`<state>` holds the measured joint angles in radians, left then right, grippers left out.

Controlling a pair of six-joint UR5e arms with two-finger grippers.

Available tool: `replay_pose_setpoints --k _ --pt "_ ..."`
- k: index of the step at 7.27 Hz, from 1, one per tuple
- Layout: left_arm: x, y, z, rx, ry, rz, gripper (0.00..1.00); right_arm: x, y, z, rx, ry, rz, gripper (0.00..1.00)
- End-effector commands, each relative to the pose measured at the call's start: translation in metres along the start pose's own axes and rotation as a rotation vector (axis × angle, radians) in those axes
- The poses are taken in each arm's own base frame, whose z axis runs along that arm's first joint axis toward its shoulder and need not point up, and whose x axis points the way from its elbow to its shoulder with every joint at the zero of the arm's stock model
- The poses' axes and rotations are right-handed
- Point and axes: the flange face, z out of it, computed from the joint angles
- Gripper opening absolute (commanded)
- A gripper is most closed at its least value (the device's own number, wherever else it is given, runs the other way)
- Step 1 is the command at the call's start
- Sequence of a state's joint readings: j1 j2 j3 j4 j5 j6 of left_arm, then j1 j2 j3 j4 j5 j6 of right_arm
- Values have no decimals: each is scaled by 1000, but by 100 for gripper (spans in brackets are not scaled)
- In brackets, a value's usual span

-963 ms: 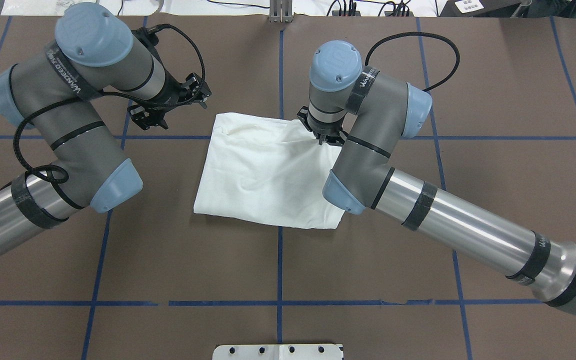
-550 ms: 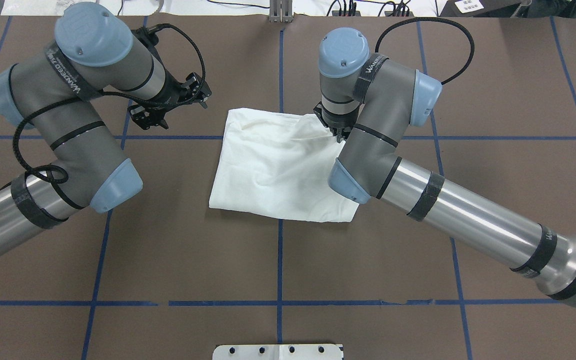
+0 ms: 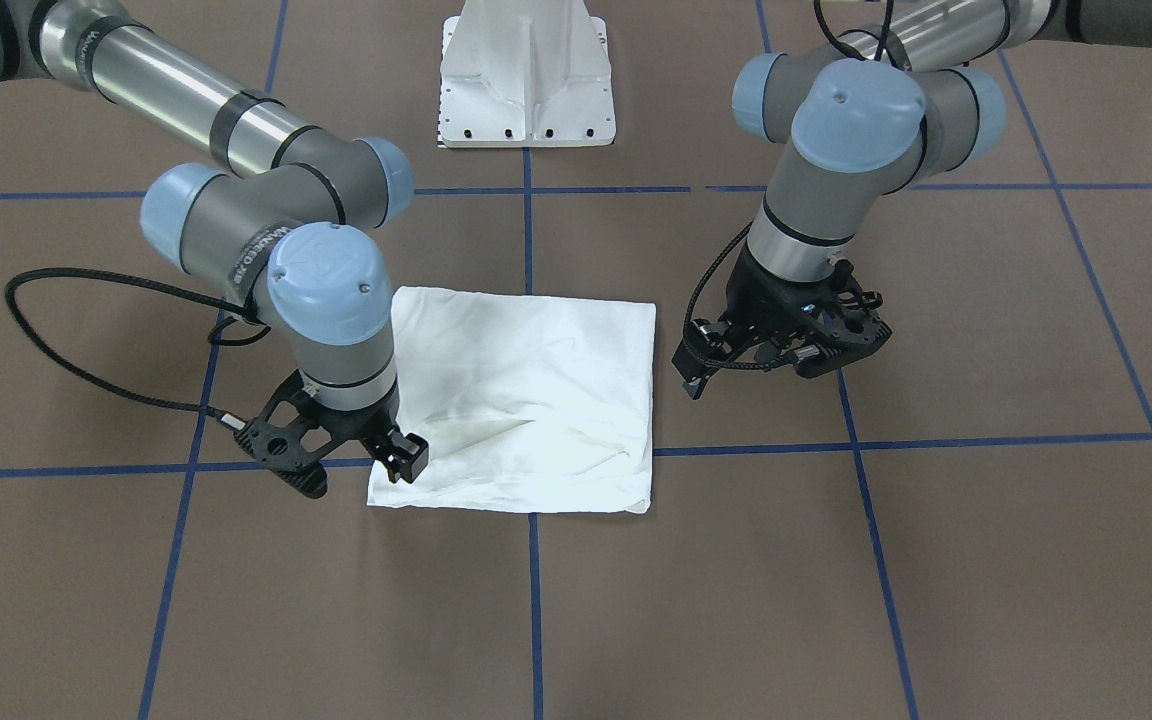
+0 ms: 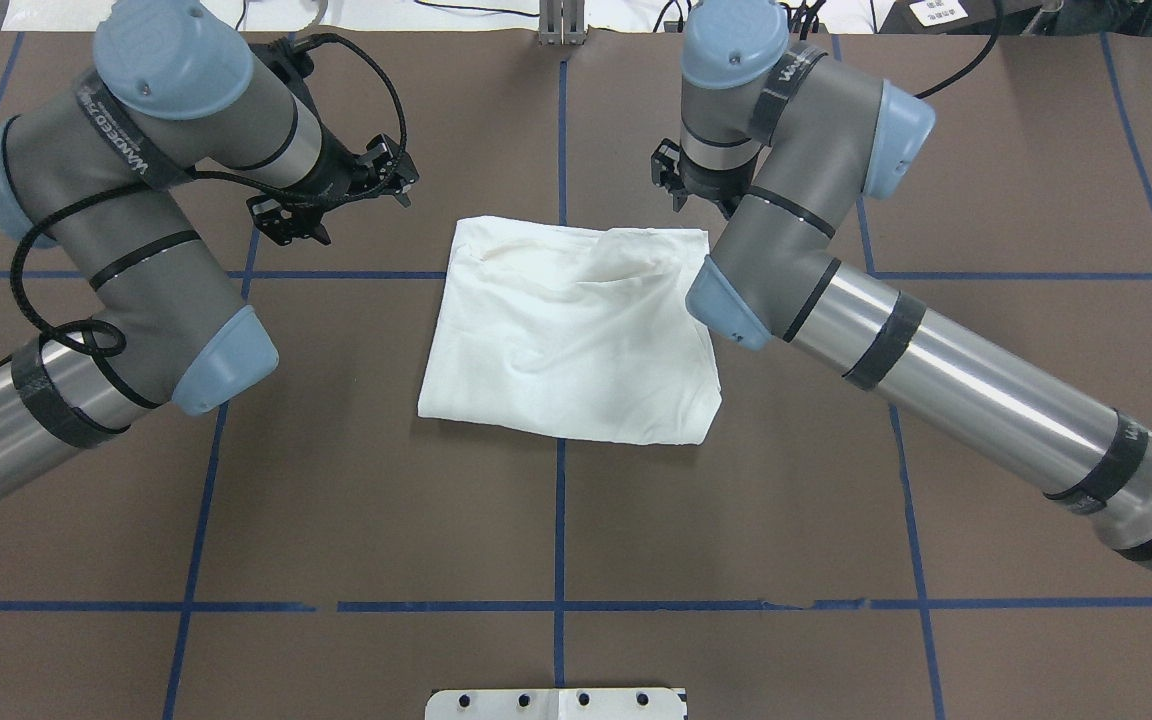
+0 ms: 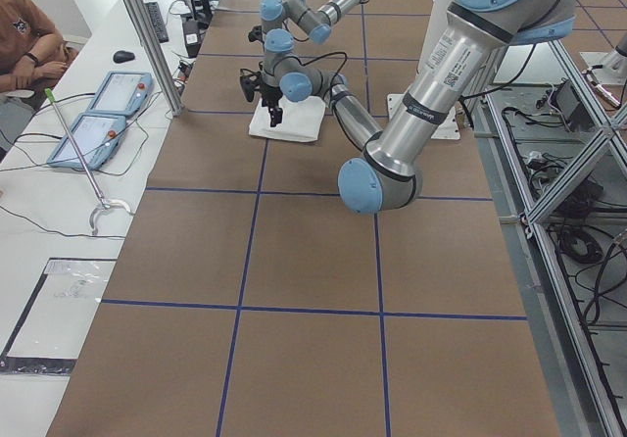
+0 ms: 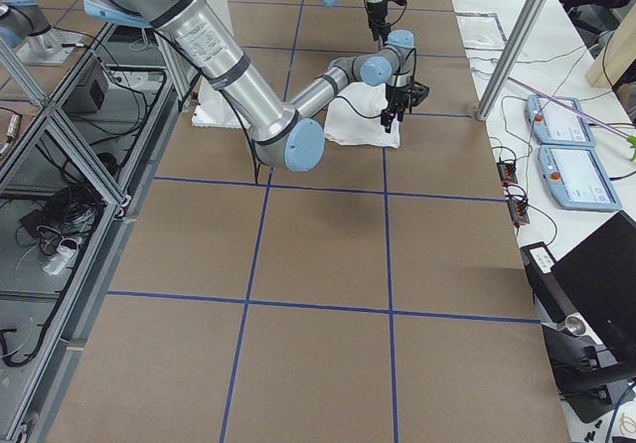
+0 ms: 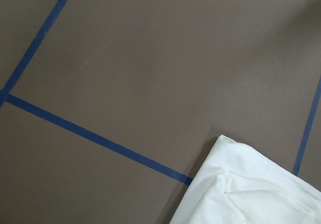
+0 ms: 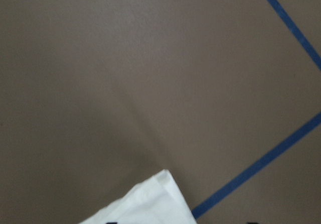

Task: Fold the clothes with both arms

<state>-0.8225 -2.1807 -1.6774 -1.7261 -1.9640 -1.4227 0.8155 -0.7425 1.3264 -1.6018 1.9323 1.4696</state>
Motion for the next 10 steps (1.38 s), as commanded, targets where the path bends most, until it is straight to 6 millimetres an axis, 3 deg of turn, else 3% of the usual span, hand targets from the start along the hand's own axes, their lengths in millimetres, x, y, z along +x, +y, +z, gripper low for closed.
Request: replay_pose_setpoints --k 1,2,4,6,7,8,9,10 --pt "-40 -48 -28 55 -8 133 100 73 -122 -28 -4 -6 -190 100" --pt "-77 -83 -46 28 -13 188 100 141 -177 -43 -7 -21 -313 100" --pt "-174 -152 -88 25 -39 341 100 310 -270 -76 -38 -73 -504 100" --pt "-282 -194 -117 51 -122 489 100 464 -278 -67 -50 -64 -611 100" --pt "-338 -206 -133 55 -164 564 100 526 -274 -61 -56 -53 -666 100" --pt "-390 -211 -144 42 -200 630 100 573 -268 -50 -77 -44 -731 100" --pt "-425 -204 -142 10 -214 675 100 613 -266 -53 -70 -44 -768 100" --pt "-466 -190 -136 -39 -174 624 100 633 -251 -47 -90 -42 -788 100"
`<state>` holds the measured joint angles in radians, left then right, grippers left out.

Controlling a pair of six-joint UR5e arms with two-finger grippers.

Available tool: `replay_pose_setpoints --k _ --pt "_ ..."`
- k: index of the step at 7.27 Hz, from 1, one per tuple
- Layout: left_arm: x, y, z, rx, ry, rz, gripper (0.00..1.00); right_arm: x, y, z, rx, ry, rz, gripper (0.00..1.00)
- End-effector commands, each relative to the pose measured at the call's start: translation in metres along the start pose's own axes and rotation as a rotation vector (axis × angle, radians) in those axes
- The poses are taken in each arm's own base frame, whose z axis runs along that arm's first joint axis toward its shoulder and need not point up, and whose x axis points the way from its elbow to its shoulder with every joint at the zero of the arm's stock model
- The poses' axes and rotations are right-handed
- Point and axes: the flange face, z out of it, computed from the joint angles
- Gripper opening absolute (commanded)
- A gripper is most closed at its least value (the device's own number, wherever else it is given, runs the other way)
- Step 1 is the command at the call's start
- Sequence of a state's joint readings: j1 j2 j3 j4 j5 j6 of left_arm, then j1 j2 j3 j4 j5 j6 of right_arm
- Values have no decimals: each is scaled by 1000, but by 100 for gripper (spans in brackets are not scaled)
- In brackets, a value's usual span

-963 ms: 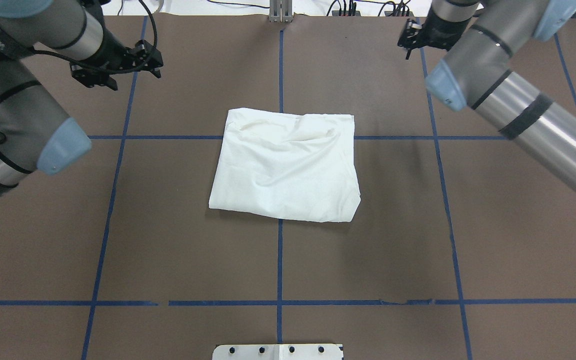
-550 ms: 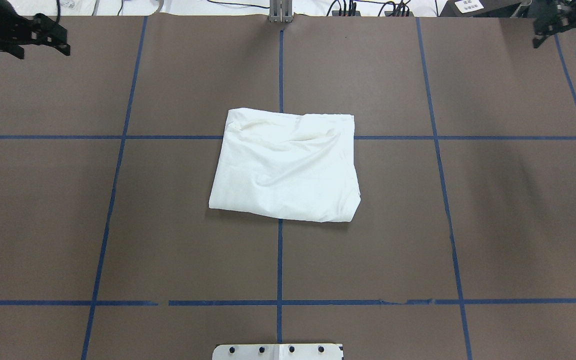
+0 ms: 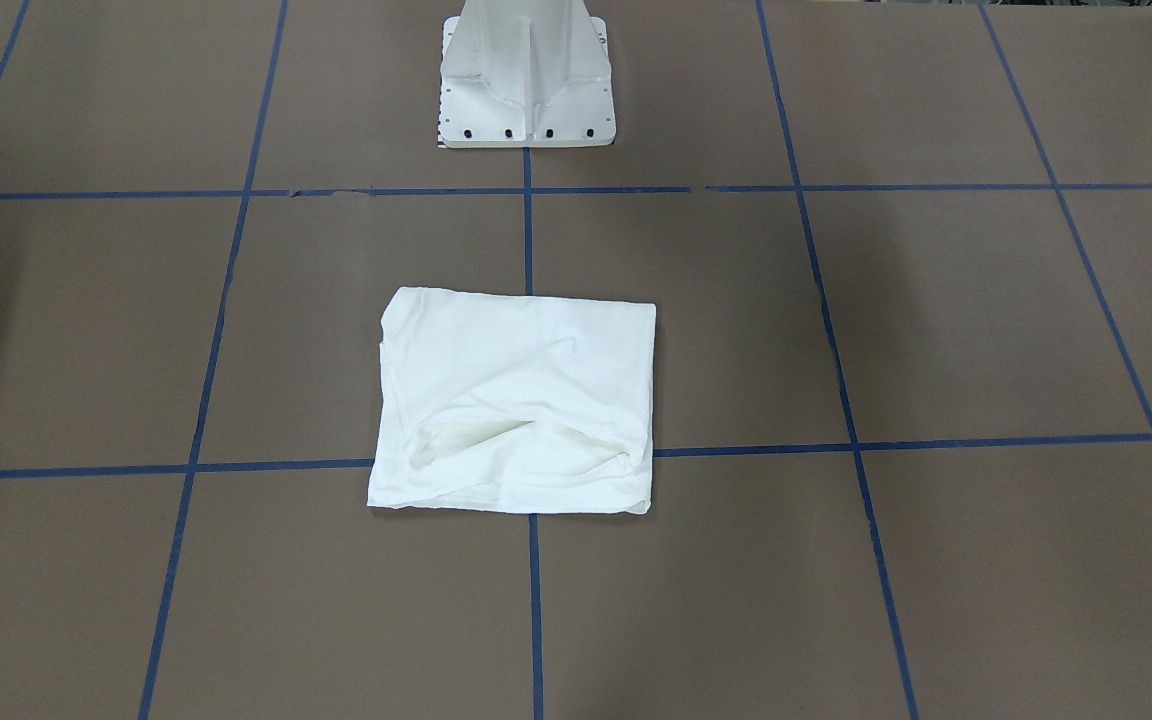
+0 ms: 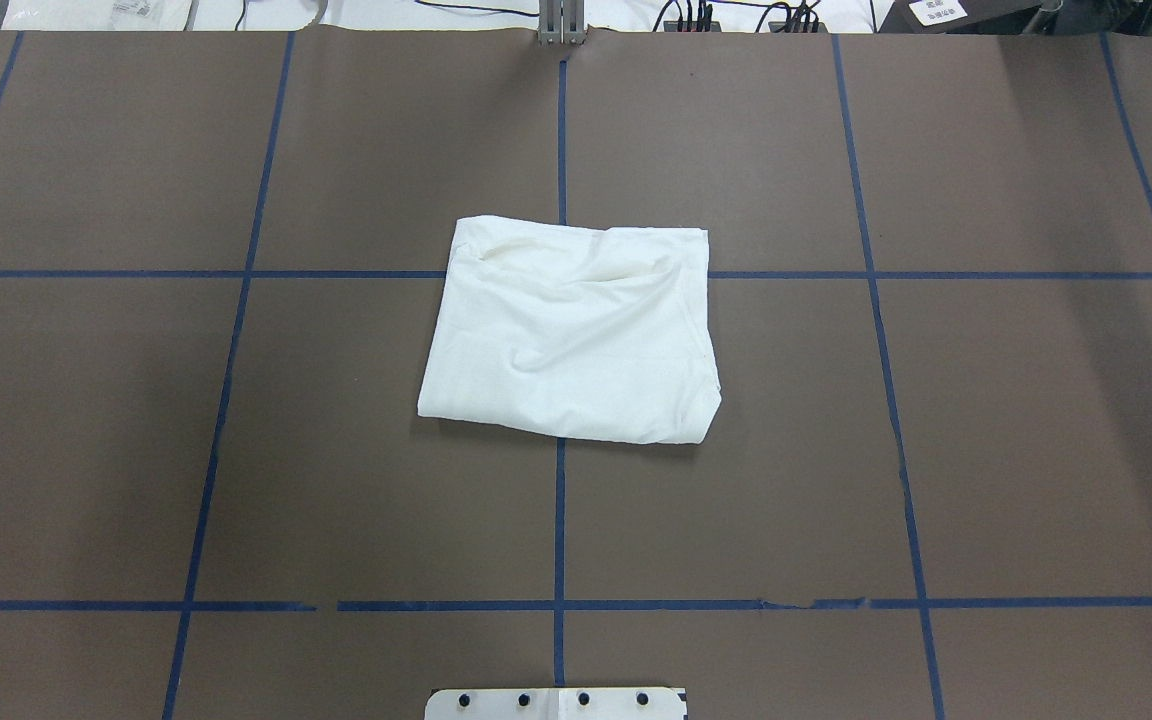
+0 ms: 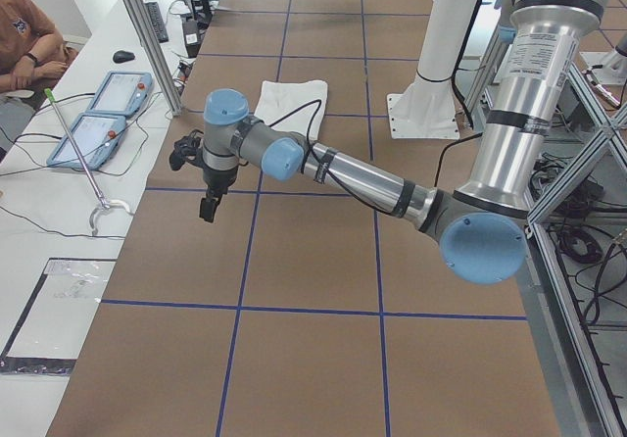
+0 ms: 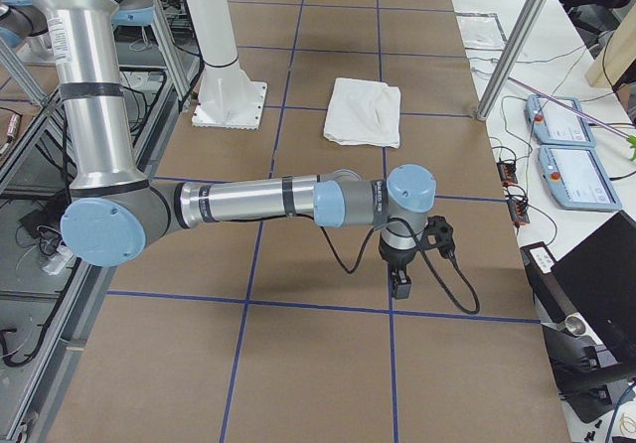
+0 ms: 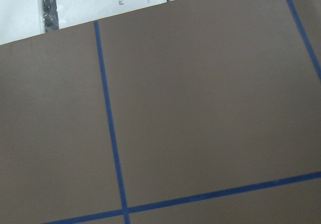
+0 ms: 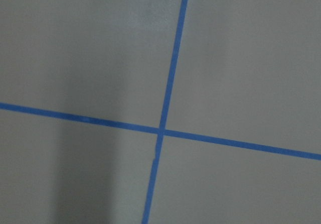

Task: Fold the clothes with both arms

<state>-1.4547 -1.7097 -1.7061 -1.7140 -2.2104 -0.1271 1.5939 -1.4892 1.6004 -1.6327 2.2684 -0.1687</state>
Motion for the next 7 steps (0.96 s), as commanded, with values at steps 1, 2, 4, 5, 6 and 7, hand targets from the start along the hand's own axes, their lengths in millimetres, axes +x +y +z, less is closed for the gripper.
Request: replay_pose_setpoints --k 1,2,4,5,6,7 --pt "-42 75 20 -69 88 -48 100 26 66 23 -51 -17 3 100" --pt "-37 71 18 -48 123 -65 100 18 65 15 -28 -25 -21 100" --pt "-50 93 32 -14 125 -30 100 24 75 24 -48 -25 2 100" --pt "-66 96 48 -40 108 -60 100 21 75 20 -41 -23 7 100" --pt "-79 95 39 -23 38 -77 100 21 70 18 -37 -20 4 100" --pt "-82 97 42 -60 21 -104 100 19 68 17 -35 -21 5 100"
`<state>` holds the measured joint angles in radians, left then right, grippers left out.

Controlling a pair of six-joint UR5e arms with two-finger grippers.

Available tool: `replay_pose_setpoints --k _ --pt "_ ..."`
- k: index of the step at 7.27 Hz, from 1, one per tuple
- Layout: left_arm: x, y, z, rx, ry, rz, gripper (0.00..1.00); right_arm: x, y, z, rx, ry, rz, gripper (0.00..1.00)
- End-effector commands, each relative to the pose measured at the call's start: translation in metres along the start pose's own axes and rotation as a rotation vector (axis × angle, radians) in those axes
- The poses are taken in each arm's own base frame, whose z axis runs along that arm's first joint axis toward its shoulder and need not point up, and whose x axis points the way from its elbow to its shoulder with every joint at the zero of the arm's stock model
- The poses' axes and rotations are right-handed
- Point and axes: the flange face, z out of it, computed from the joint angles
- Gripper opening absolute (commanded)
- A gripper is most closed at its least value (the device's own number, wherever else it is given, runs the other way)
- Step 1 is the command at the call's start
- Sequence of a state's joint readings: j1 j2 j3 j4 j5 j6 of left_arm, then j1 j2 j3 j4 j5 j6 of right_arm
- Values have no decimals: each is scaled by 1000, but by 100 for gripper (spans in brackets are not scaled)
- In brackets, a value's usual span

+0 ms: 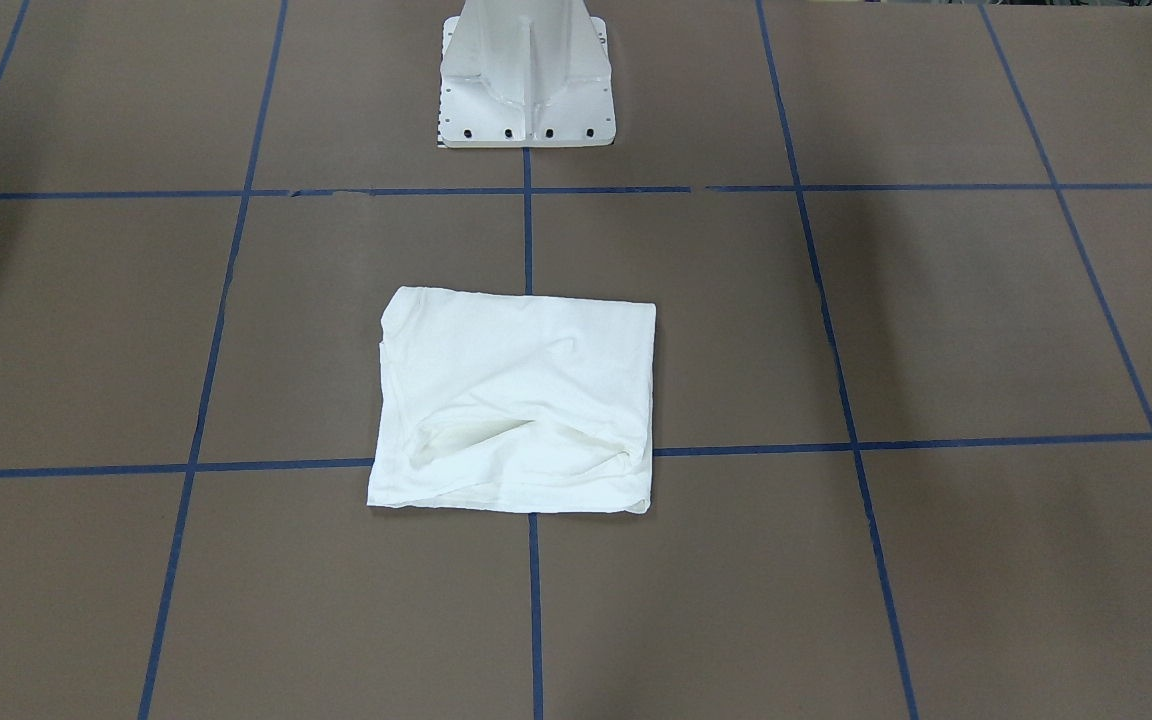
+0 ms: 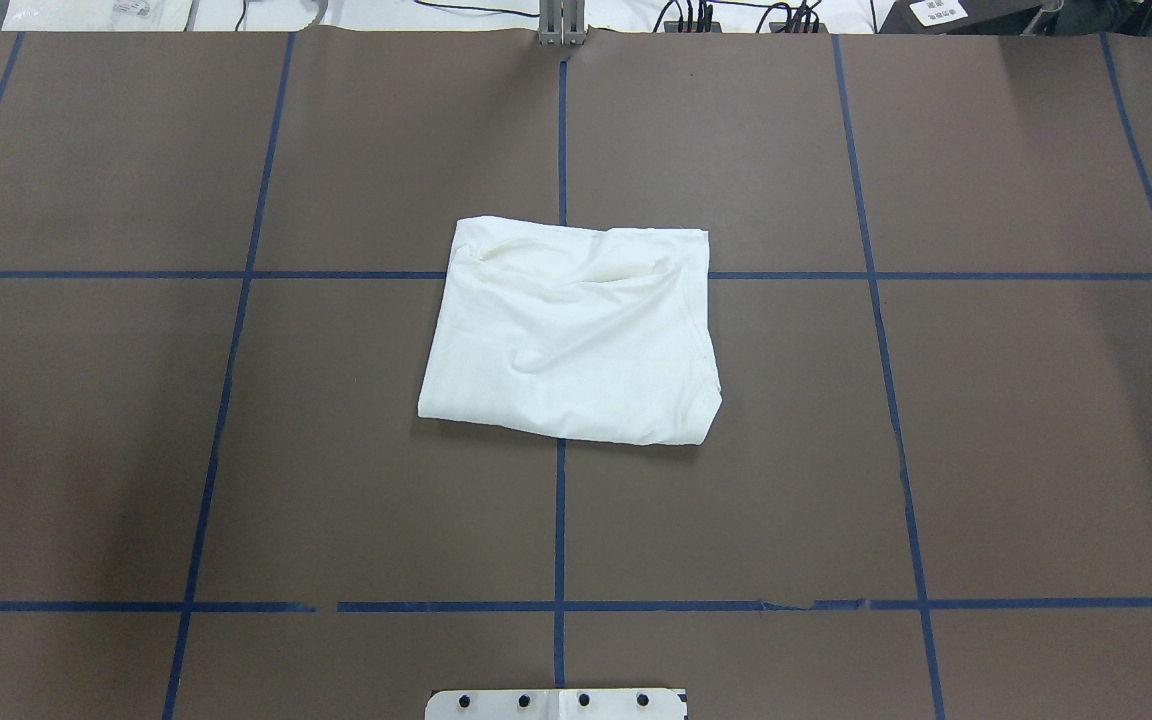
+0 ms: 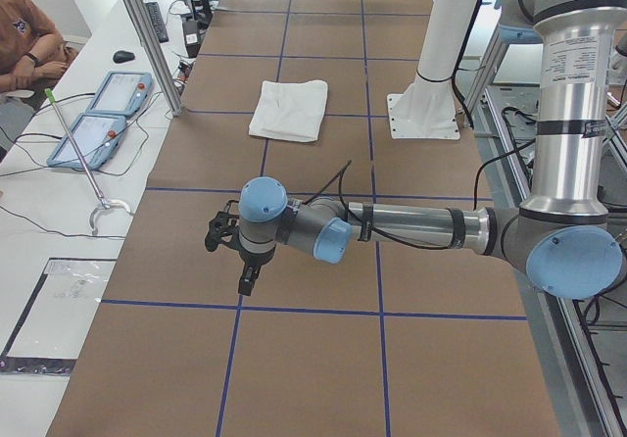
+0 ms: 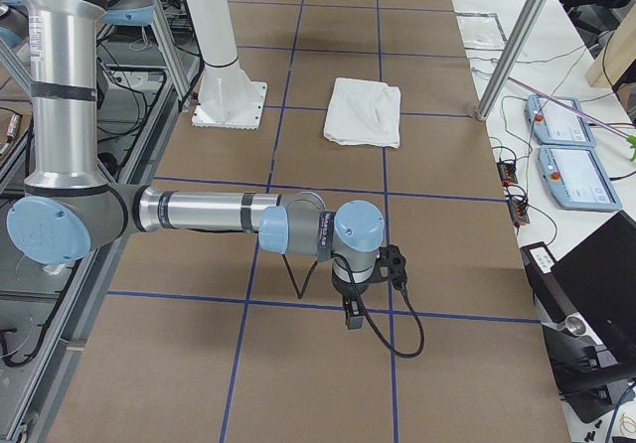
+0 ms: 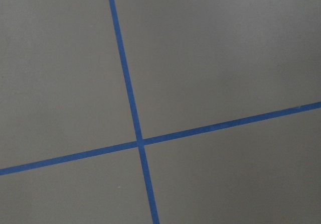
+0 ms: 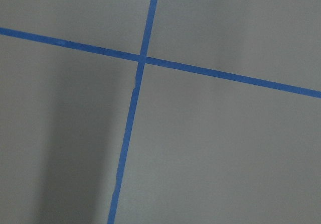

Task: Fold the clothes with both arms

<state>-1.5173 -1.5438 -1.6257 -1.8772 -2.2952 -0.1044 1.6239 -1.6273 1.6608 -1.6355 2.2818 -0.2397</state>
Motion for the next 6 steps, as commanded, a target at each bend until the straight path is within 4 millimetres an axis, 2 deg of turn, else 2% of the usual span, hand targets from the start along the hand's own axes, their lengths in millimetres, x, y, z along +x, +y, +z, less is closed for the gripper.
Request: replay_pose_setpoints --k 1,3,6 --pt "-7 -1 2 -76 -43 -71 100 -2 -3 -4 7 -1 41 100" --pt "-7 -1 3 -135 -45 -107 100 -5 -4 -3 5 -21 93 100" --pt "-12 4 8 -228 -18 -20 100 -5 2 1 1 -52 104 100"
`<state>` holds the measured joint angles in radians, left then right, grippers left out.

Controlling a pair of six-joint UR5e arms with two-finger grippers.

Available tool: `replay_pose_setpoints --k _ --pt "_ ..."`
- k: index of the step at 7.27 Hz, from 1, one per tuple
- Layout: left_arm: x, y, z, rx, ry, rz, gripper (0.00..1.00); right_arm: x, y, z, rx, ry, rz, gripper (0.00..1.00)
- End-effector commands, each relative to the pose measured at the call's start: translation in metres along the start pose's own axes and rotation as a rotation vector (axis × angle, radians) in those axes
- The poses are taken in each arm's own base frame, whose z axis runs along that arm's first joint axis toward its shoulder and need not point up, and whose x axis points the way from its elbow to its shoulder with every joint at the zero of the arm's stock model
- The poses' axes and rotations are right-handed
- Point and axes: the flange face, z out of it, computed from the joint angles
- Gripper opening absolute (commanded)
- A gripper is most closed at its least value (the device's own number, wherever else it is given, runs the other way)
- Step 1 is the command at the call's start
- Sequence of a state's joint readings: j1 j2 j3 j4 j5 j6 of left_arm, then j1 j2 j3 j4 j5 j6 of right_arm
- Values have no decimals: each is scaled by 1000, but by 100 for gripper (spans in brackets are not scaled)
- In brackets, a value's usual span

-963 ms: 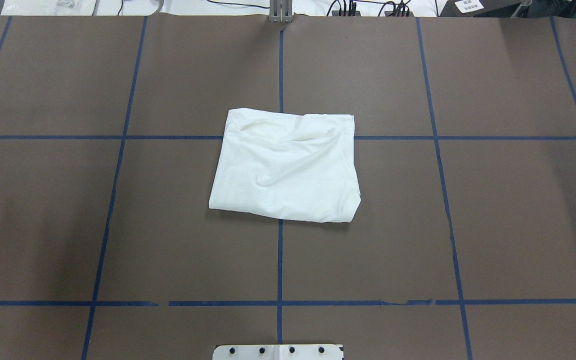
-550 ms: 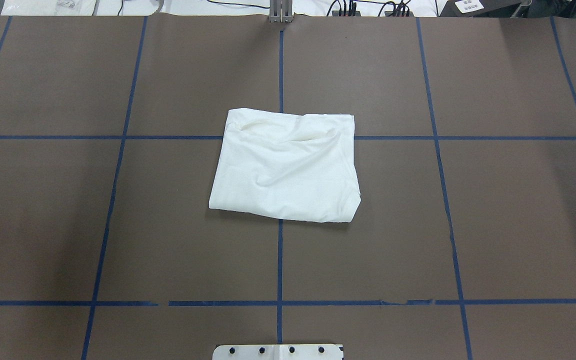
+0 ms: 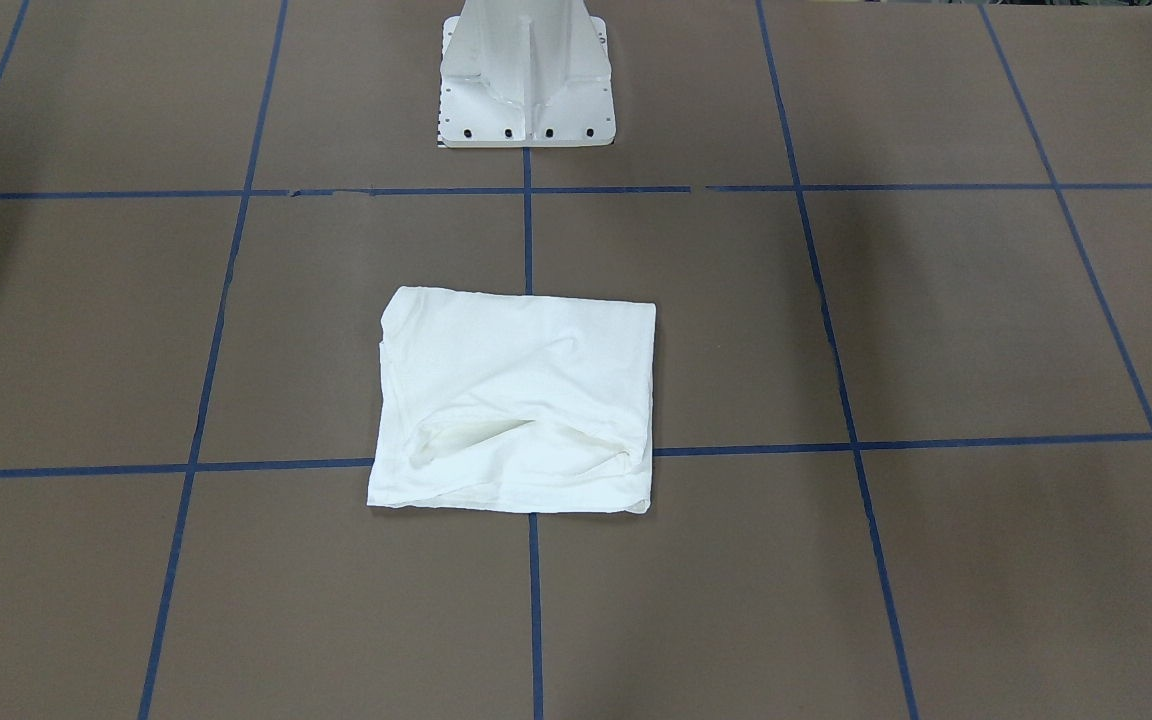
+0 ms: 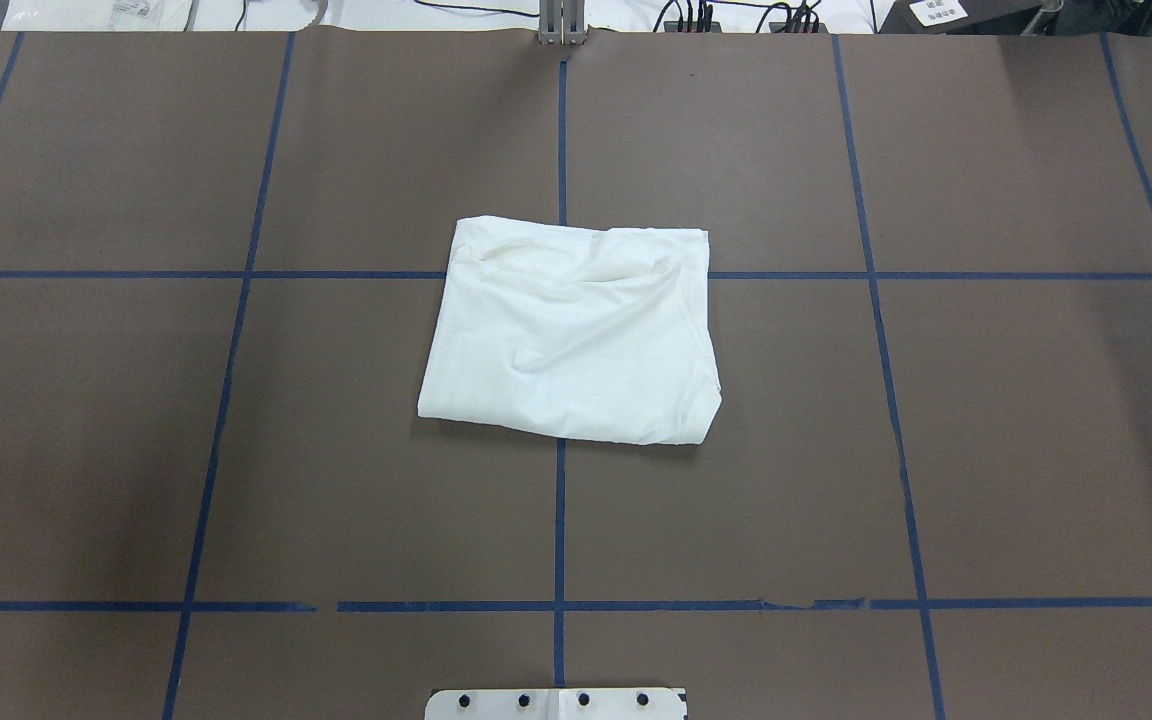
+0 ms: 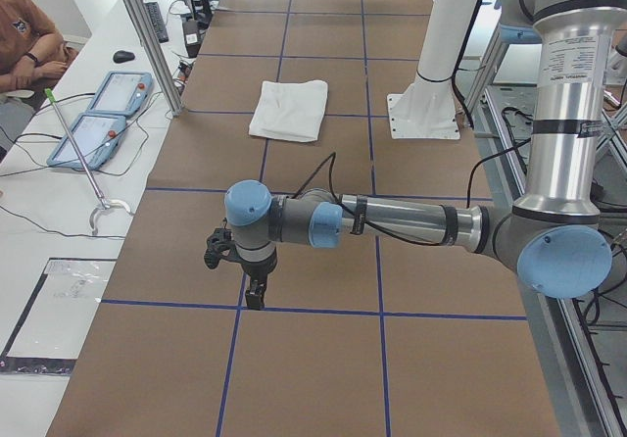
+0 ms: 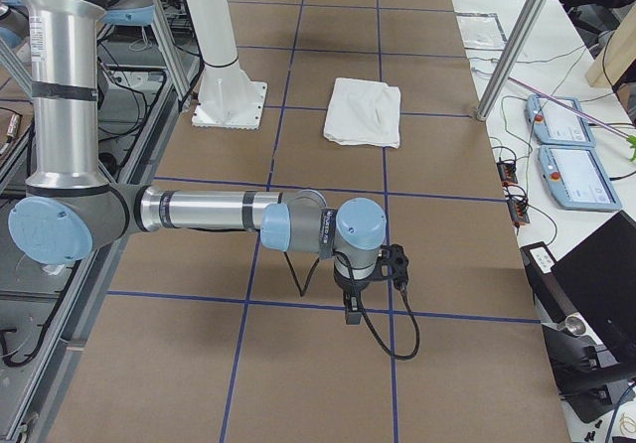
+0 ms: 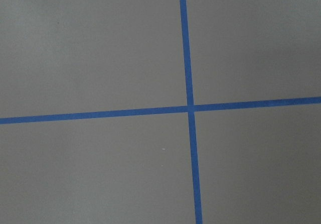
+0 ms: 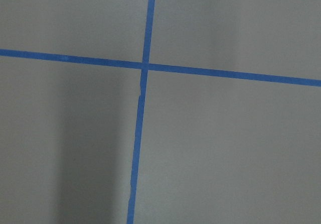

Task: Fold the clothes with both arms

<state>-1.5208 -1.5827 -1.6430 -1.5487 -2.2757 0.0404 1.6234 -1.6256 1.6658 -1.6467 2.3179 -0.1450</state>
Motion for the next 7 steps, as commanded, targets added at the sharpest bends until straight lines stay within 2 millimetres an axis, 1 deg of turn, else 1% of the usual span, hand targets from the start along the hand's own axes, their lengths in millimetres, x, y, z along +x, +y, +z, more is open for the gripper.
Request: replay_pose_setpoints --k 1,2,3,4,5,7 --pt "-5 5 5 -30 9 12 100 1 6 4 -5 -22 11 100" --pt "-5 8 6 -28 13 13 100 2 6 5 -7 -23 13 100" --pt "-1 8 4 -24 46 14 100 -1 10 0 2 -20 22 100" --pt "0 8 4 -21 51 16 100 -9 20 -8 20 -7 77 100" --pt "1 6 3 -19 49 18 100 -13 23 -13 30 -7 103 100" --pt "2 5 2 -18 49 19 100 -16 18 -14 34 -3 95 100"
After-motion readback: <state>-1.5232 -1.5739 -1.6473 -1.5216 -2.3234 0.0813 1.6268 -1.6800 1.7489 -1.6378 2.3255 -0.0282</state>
